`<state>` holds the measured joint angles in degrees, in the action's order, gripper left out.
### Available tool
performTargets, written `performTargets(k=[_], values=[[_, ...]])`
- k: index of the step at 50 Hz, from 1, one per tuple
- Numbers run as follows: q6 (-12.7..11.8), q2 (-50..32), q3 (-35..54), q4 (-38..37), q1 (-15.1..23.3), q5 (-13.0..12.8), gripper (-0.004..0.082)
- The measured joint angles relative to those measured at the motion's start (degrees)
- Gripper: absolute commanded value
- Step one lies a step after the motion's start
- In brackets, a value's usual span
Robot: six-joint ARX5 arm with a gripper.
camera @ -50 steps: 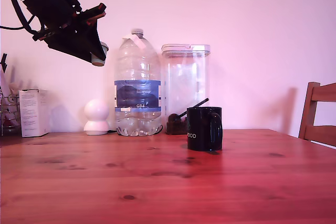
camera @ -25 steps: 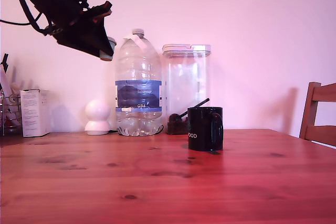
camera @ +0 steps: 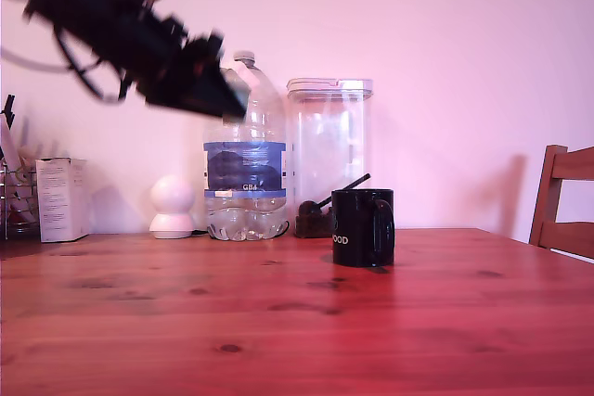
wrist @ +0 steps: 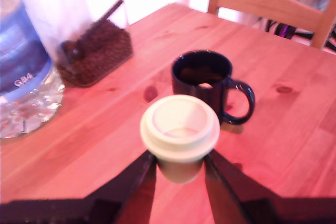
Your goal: Pick up the coffee capsules from the table one by one and drop them inside the nearest coffee cup
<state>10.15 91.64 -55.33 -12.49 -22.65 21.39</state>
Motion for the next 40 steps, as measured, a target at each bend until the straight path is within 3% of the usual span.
performTargets(k=[7,25,31,40], values=[[0.0,0.0,4.9,-7.8,-1.1,0.3,0.02],[0.0,0.2,6.1,-14.1,-3.5,0.6,0.02],[-0.8,2.8,6.0,-17.6,-4.0,0.6,0.02],[-1.1,9.9,4.5,-17.1,-5.5,0.0,0.02]])
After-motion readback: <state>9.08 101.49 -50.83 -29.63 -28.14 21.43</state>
